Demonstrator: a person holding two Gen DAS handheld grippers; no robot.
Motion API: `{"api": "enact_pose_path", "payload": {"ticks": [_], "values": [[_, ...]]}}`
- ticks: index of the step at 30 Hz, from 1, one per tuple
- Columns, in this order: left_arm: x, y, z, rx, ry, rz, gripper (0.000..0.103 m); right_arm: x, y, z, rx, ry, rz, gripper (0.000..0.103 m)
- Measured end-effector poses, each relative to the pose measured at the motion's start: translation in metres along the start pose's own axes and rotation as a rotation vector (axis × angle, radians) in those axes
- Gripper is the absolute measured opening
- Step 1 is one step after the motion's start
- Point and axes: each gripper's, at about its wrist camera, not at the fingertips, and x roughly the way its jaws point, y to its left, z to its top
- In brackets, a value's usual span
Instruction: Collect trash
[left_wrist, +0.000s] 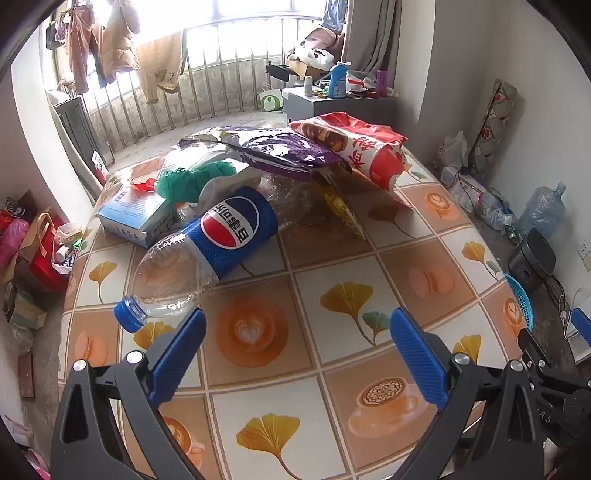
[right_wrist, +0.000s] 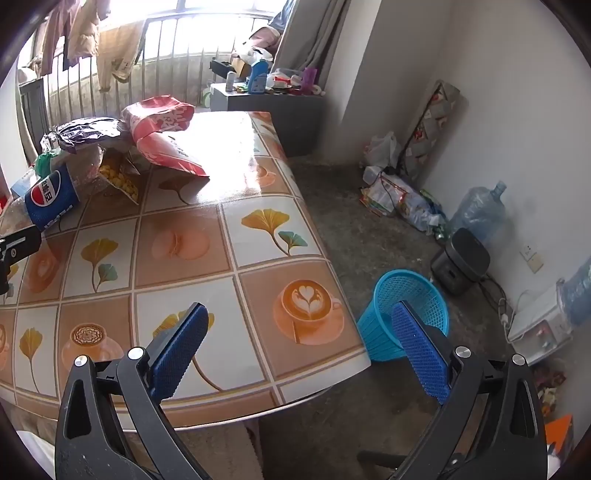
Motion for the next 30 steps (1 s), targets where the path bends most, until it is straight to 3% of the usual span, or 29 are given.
{"api": "enact_pose_path", "payload": {"ticks": [14, 30], "values": [[0.007, 0.006, 0.000, -0.022, -0.013, 0.035, 0.098, -0.001, -0.020, 0.004, 0.016, -0.017, 0.016, 0.095], [0.011, 0.009, -0.002, -0.036, 0.013, 0.032, 0.097, -0.005, -0.010, 0.004, 0.021, -0.011, 0.008, 0.095]]}}
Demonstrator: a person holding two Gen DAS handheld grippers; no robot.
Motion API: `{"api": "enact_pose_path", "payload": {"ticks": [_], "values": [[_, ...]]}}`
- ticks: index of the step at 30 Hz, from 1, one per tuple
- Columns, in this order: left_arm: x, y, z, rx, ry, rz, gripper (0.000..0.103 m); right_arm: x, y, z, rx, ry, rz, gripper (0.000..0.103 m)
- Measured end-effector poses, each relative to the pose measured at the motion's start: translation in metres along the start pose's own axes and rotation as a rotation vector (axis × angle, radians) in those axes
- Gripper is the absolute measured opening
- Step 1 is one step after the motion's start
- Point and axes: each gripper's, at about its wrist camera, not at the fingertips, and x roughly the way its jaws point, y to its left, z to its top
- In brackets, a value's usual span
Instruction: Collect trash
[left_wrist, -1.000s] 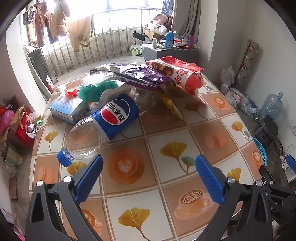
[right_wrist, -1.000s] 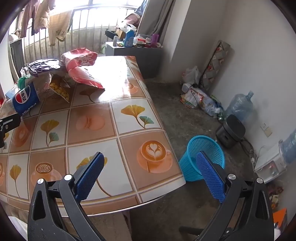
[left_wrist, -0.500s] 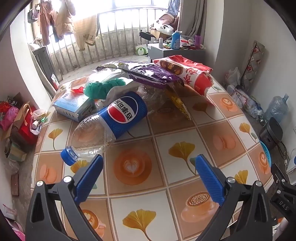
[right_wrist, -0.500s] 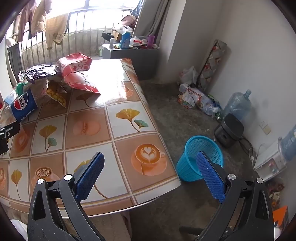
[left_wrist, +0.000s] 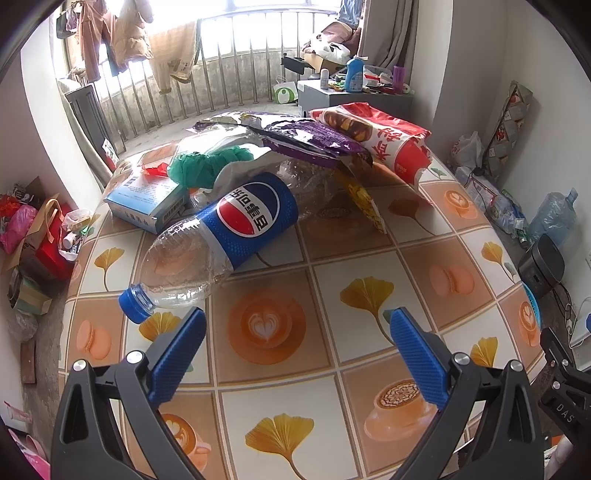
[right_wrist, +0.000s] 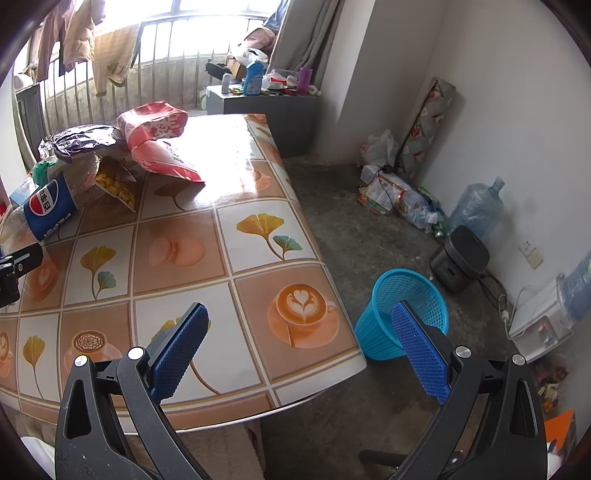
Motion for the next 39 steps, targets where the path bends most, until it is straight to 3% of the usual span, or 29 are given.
{"api": "enact_pose_path", "payload": {"ticks": [39], "values": [[0.0004, 0.0058, 0.0017, -0.005, 0.000, 0.010, 0.098, 0.0000, 0.0075, 0.0025, -0.002, -0.001, 0.003, 0.095]]}}
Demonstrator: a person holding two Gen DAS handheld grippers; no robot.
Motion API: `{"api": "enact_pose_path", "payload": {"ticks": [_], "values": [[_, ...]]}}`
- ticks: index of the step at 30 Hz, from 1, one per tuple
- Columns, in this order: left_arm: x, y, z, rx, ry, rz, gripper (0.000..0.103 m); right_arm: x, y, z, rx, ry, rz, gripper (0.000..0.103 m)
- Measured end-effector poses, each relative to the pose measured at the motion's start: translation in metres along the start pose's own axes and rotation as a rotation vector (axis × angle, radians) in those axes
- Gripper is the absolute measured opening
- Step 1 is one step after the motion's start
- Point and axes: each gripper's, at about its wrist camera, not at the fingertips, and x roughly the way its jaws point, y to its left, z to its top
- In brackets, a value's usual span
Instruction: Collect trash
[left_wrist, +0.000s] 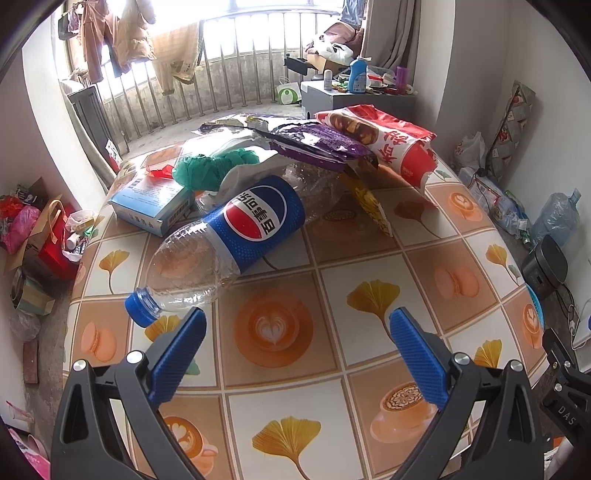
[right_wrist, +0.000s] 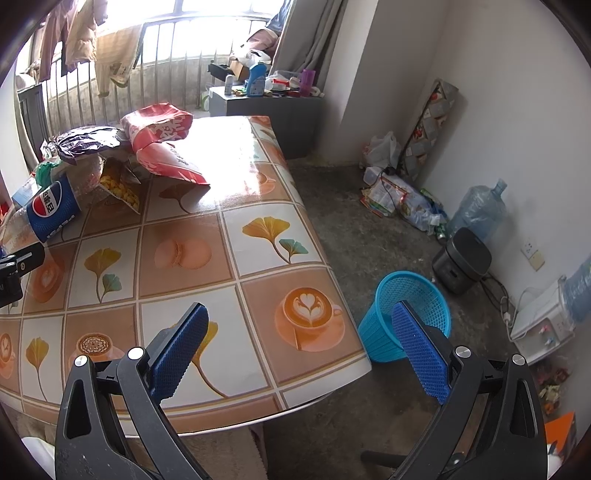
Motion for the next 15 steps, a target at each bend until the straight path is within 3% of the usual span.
{"api": "enact_pose_path", "payload": {"ticks": [15], "values": [[0.0010, 0.0014, 0.0010, -0.001, 0.003, 0.004, 0.097, 0.0004, 0.0003, -0.0002, 0.003, 0.003, 0.003, 0.095]]}}
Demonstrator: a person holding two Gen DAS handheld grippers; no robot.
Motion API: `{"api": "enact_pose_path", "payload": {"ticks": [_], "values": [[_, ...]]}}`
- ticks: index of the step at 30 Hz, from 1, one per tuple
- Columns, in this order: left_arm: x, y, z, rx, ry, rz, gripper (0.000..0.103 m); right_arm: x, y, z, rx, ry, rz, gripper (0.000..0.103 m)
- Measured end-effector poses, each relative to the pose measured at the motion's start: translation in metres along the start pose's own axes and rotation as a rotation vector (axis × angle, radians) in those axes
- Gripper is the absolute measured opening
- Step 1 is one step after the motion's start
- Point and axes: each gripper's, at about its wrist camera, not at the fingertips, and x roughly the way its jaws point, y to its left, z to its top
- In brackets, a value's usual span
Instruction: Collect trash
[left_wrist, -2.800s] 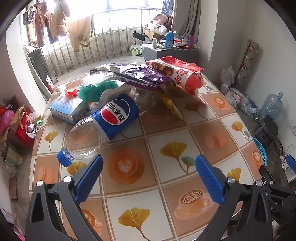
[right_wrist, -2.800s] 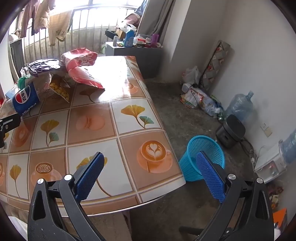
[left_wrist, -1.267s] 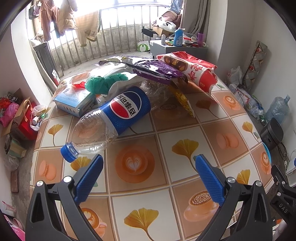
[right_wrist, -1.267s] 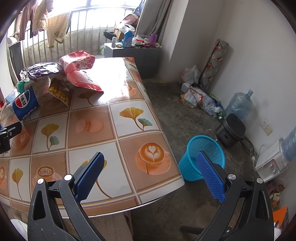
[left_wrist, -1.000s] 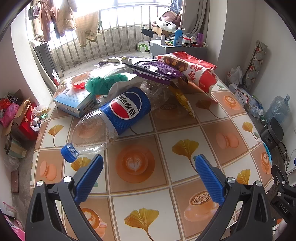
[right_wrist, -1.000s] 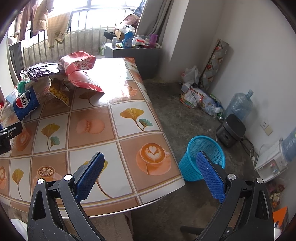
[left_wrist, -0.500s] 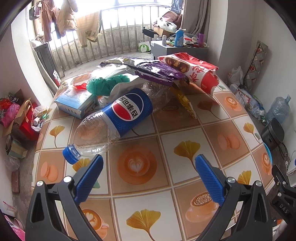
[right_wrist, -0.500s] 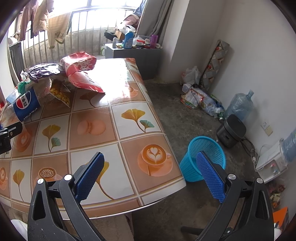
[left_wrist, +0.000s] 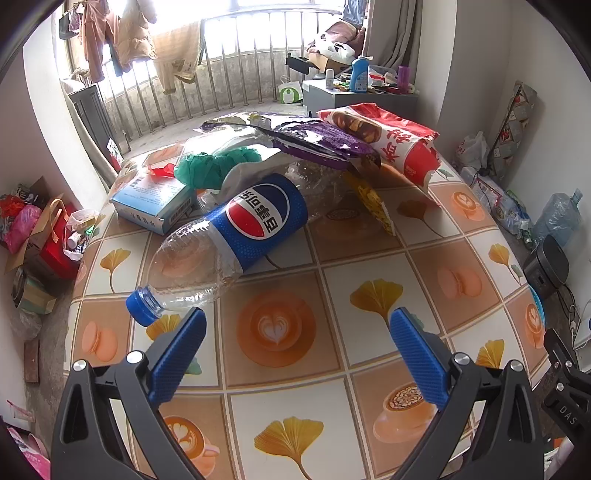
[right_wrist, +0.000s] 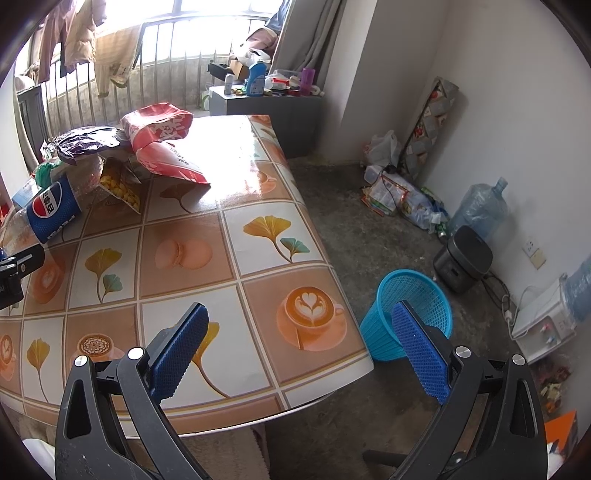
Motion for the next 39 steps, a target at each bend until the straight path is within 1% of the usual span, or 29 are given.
{"api": "enact_pose_path", "payload": {"ticks": [10, 13, 15, 18, 20, 22, 23, 25, 27, 29, 30, 31, 32, 33, 35, 37, 38, 39], "values": [[0.001, 0.005, 0.000, -0.003, -0.009, -0.003, 0.097, 0.005, 0.002, 0.001, 0.018, 0.023, 0.003, 0.095], [-0.001, 0.013, 0.003, -0.004, -0.026, -0.027, 0.098, 0.006, 0.001, 0.005, 0.035, 0.012, 0.021, 0.095], [-0.006, 0.022, 0.007, 0.002, -0.061, -0.056, 0.098, 0.005, 0.004, 0.011, 0.051, -0.005, 0.055, 0.095], [-0.017, 0.043, 0.015, 0.014, -0.135, -0.119, 0.098, 0.004, 0.016, 0.022, 0.073, -0.035, 0.154, 0.095], [-0.024, 0.063, 0.020, 0.011, -0.199, -0.141, 0.098, 0.004, 0.029, 0.032, 0.082, -0.048, 0.239, 0.095], [-0.028, 0.087, 0.024, -0.009, -0.270, -0.144, 0.097, 0.009, 0.046, 0.044, 0.103, -0.031, 0.372, 0.095], [-0.028, 0.100, 0.026, -0.025, -0.296, -0.137, 0.098, 0.014, 0.056, 0.051, 0.124, -0.012, 0.453, 0.095], [-0.023, 0.126, 0.032, -0.069, -0.309, -0.121, 0.098, 0.024, 0.078, 0.061, 0.178, 0.040, 0.607, 0.095], [-0.011, 0.152, 0.037, -0.146, -0.284, -0.108, 0.096, 0.034, 0.103, 0.068, 0.229, 0.097, 0.740, 0.095], [0.005, 0.176, 0.043, -0.215, -0.237, -0.110, 0.083, 0.043, 0.127, 0.074, 0.260, 0.158, 0.836, 0.094], [0.014, 0.184, 0.046, -0.237, -0.209, -0.107, 0.079, 0.047, 0.139, 0.077, 0.269, 0.189, 0.877, 0.092], [0.025, 0.190, 0.048, -0.248, -0.176, -0.099, 0.069, 0.048, 0.148, 0.080, 0.277, 0.217, 0.913, 0.091], [0.035, 0.194, 0.048, -0.252, -0.138, -0.102, 0.062, 0.051, 0.158, 0.083, 0.284, 0.243, 0.939, 0.091], [0.045, 0.197, 0.047, -0.253, -0.099, -0.124, 0.059, 0.055, 0.166, 0.084, 0.292, 0.268, 0.956, 0.090], [0.061, 0.197, 0.043, -0.256, -0.019, -0.183, 0.048, 0.058, 0.174, 0.087, 0.311, 0.304, 0.982, 0.090], [0.069, 0.190, 0.035, -0.240, 0.043, -0.262, 0.044, 0.063, 0.178, 0.088, 0.333, 0.333, 0.995, 0.089], [0.070, 0.184, 0.031, -0.228, 0.065, -0.298, 0.040, 0.067, 0.178, 0.087, 0.344, 0.346, 0.996, 0.089], [0.067, 0.177, 0.026, -0.212, 0.079, -0.333, 0.039, 0.071, 0.176, 0.085, 0.355, 0.363, 0.994, 0.089]]}}
